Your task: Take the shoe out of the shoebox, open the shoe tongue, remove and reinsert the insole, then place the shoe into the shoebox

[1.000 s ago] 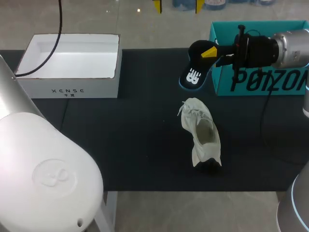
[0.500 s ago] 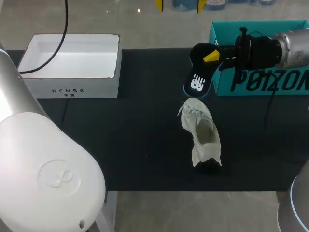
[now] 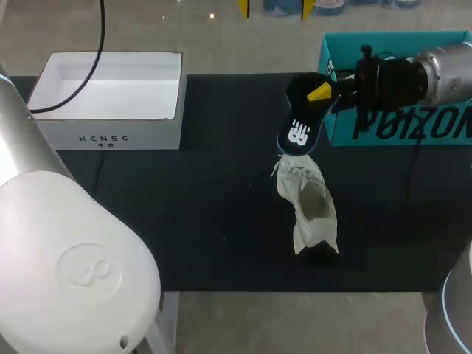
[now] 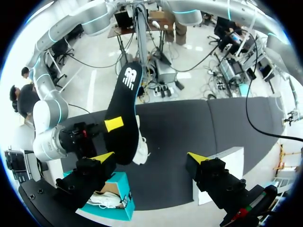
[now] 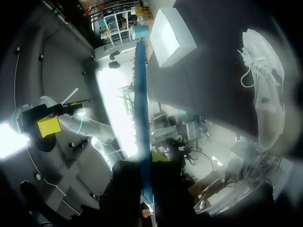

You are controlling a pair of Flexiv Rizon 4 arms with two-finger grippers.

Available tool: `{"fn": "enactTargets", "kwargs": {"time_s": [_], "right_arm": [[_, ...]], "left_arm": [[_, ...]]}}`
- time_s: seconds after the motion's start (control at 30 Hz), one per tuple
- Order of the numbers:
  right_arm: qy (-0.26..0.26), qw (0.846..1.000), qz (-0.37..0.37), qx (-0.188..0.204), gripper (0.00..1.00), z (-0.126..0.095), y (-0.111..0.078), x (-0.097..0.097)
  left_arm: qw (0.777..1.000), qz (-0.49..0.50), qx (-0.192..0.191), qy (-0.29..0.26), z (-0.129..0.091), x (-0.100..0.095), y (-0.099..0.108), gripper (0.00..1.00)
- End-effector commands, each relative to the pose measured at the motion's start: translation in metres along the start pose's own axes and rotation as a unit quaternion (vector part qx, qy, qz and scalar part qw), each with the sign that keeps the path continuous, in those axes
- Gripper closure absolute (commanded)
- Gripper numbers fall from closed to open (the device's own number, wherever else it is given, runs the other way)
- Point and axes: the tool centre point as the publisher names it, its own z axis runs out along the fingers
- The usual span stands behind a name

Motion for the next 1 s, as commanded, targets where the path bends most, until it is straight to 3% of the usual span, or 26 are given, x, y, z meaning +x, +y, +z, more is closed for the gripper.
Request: {"fn": "enactTargets", "kwargs": {"time_s": [0.03, 0.57, 0.63, 0.73, 0.8, 0.9, 1.0], "right_arm": [[-0.001, 1.000, 0.000, -0.005, 1.00, 0.001, -0.005, 0.001], [-0.001, 1.000, 0.000, -0.005, 1.00, 0.001, -0.005, 0.001], [-0.001, 1.000, 0.000, -0.005, 1.00, 0.001, -0.005, 0.001], [-0.001, 1.000, 0.000, -0.005, 1.00, 0.001, -0.005, 0.001], [-0.001, 1.000, 0.000, -0.005, 1.00, 0.001, -0.005, 0.001], [-0.001, 1.000, 0.000, -0.005, 1.00, 0.001, -0.005, 0.001], [-0.001, 1.000, 0.000, -0.005, 1.00, 0.001, -0.005, 0.001]], "left_arm": [[1.000, 0.000, -0.001, 0.001, -0.001, 0.001, 0.000, 0.00], [1.000, 0.000, -0.001, 0.001, -0.001, 0.001, 0.000, 0.00], [0.998, 0.006, -0.001, -0.067, -0.003, 0.005, -0.006, 0.00], [0.976, 0.018, 0.017, -0.218, -0.004, 0.027, -0.011, 0.00], [0.946, 0.036, 0.032, -0.321, 0.001, 0.050, -0.015, 0.00], [0.881, 0.064, 0.052, -0.465, 0.014, 0.082, -0.024, 0.00], [0.832, 0.081, 0.057, -0.546, 0.031, 0.103, -0.032, 0.00]]}}
